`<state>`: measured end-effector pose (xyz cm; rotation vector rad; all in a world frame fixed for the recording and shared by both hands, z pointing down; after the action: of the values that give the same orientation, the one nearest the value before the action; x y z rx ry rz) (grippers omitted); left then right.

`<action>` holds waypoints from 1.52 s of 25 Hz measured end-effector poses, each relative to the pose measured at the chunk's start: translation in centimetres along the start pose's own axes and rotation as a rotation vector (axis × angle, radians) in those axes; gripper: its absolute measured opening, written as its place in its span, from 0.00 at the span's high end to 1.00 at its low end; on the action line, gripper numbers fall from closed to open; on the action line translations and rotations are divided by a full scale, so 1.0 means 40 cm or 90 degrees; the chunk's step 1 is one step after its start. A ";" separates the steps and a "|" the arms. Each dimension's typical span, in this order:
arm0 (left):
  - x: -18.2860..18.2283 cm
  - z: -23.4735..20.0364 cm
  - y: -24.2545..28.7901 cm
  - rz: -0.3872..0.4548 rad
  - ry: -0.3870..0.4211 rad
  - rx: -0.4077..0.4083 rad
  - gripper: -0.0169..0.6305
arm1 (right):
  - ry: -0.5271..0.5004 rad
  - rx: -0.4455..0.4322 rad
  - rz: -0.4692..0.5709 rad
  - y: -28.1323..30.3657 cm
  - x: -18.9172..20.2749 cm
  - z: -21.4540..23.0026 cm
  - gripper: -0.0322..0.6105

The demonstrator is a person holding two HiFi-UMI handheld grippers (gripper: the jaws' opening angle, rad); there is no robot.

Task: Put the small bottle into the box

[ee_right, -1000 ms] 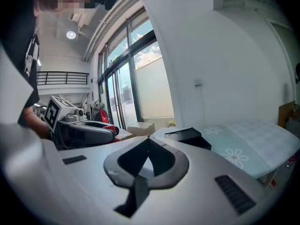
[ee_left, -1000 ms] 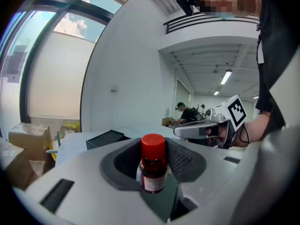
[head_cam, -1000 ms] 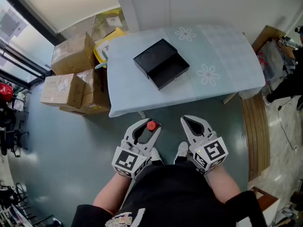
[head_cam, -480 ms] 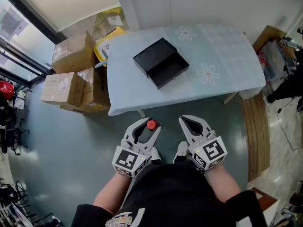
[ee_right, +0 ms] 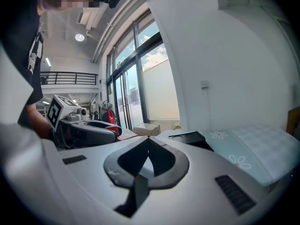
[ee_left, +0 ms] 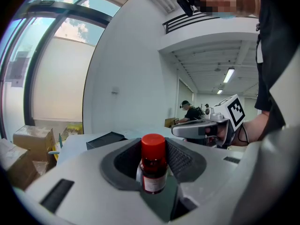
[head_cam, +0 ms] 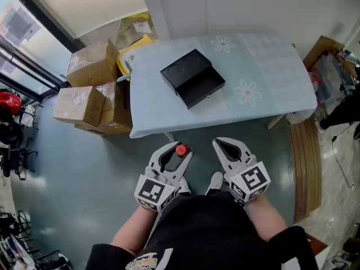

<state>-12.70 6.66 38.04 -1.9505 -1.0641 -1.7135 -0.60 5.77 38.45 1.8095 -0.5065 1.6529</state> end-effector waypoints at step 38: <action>-0.015 0.112 0.223 0.014 0.001 -0.067 0.73 | -0.013 -0.039 0.042 -0.087 0.004 0.259 0.94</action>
<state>-3.19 3.58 38.47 -2.0160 -0.9660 -1.7914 9.38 1.34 37.77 1.7850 -0.6247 1.6457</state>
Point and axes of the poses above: the fingertips, and each gripper's own axes: y forward along the fingers, z to its right, x out of its underside, the point moved 3 cm from there along -y, backward along the fingers, and after that the axes turned 9 degrees about -y, right-handed, at the moved point
